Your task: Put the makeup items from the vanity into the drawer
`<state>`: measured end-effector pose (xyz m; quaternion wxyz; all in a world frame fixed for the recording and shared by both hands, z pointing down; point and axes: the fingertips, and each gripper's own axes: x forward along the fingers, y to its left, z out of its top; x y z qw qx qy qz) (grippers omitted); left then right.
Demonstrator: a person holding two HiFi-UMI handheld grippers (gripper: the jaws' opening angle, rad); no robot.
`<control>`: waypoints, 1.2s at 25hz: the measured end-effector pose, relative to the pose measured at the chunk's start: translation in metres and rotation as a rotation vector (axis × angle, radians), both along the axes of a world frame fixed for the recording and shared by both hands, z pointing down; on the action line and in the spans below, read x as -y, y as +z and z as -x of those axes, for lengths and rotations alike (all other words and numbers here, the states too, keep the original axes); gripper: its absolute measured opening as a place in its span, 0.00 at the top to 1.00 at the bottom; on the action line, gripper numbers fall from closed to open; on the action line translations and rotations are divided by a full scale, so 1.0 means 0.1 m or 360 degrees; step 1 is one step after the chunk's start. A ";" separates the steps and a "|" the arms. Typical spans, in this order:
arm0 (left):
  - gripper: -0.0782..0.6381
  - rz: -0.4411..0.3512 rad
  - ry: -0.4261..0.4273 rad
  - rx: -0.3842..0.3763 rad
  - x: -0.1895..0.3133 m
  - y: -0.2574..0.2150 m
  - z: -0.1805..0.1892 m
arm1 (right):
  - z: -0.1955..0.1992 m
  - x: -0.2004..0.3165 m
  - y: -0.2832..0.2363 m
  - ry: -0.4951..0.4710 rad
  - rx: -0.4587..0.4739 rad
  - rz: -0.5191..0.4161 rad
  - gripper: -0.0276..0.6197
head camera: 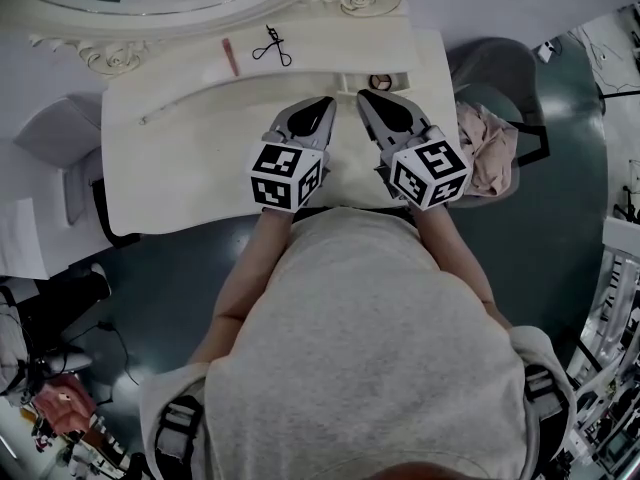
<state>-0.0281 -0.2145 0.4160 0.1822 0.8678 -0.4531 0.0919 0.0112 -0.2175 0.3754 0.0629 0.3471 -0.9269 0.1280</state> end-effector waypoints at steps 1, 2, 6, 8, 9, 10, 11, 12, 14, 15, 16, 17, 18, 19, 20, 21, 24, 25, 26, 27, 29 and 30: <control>0.88 -0.0004 0.0003 0.0000 -0.01 0.00 0.00 | 0.00 -0.02 0.04 0.0000 -0.0018 0.0017 0.95; 0.88 -0.0006 0.0005 0.0002 -0.01 0.00 -0.01 | 0.01 -0.03 0.06 0.0001 -0.0027 0.0029 0.95; 0.88 0.0001 0.0011 0.0006 -0.04 0.03 -0.03 | 0.02 -0.05 0.09 -0.0006 -0.0003 0.0046 0.95; 0.88 0.0016 0.0012 -0.0002 -0.05 0.05 -0.03 | 0.02 -0.05 0.10 -0.0003 0.0018 0.0054 0.95; 0.88 0.0024 0.0012 -0.0005 -0.06 0.07 -0.03 | 0.01 -0.05 0.10 -0.0001 0.0022 0.0057 0.95; 0.88 0.0031 0.0012 -0.0004 -0.06 0.08 -0.03 | 0.02 -0.05 0.11 -0.0001 0.0021 0.0061 0.95; 0.88 0.0037 0.0011 -0.0001 -0.07 0.09 -0.03 | 0.02 -0.06 0.12 -0.0004 0.0017 0.0064 0.95; 0.88 0.0041 0.0010 0.0002 -0.07 0.10 -0.03 | 0.02 -0.06 0.13 -0.0006 0.0010 0.0066 0.95; 0.88 0.0045 0.0008 0.0004 -0.08 0.09 -0.03 | 0.02 -0.07 0.14 -0.0008 -0.0015 0.0065 0.95; 0.88 0.0043 0.0008 0.0003 -0.08 0.09 -0.03 | 0.02 -0.07 0.14 -0.0009 -0.0031 0.0062 0.95; 0.88 0.0040 0.0007 0.0003 -0.07 0.08 -0.03 | 0.02 -0.07 0.15 -0.0011 -0.0044 0.0059 0.95; 0.88 0.0038 0.0007 0.0004 -0.07 0.08 -0.03 | 0.03 -0.07 0.15 -0.0012 -0.0052 0.0055 0.95; 0.88 0.0036 0.0008 0.0006 -0.07 0.08 -0.04 | 0.03 -0.06 0.15 -0.0014 -0.0055 0.0054 0.95; 0.88 0.0037 0.0011 0.0008 -0.06 0.08 -0.04 | 0.03 -0.06 0.16 -0.0016 -0.0055 0.0055 0.95; 0.88 0.0040 0.0014 0.0006 -0.07 0.08 -0.05 | 0.04 -0.06 0.16 -0.0016 -0.0052 0.0059 0.95; 0.88 0.0046 0.0016 0.0003 -0.07 0.09 -0.06 | 0.03 -0.06 0.16 -0.0016 -0.0045 0.0066 0.95; 0.88 0.0061 0.0021 0.0005 -0.07 0.12 -0.07 | 0.01 -0.05 0.16 -0.0008 -0.0020 0.0085 0.95; 0.88 0.0063 0.0021 0.0006 -0.07 0.12 -0.06 | 0.01 -0.04 0.16 0.0000 -0.0021 0.0085 0.95; 0.88 0.0062 0.0021 0.0006 -0.07 0.12 -0.06 | 0.00 -0.03 0.16 0.0007 -0.0023 0.0084 0.95; 0.88 0.0060 0.0020 0.0004 -0.07 0.12 -0.05 | -0.01 -0.03 0.16 0.0012 -0.0024 0.0086 0.95; 0.88 0.0059 0.0019 -0.0001 -0.07 0.11 -0.05 | 0.00 -0.03 0.16 0.0014 -0.0028 0.0088 0.95; 0.88 0.0059 0.0019 -0.0001 -0.06 0.11 -0.04 | 0.00 -0.03 0.17 0.0013 -0.0031 0.0087 0.95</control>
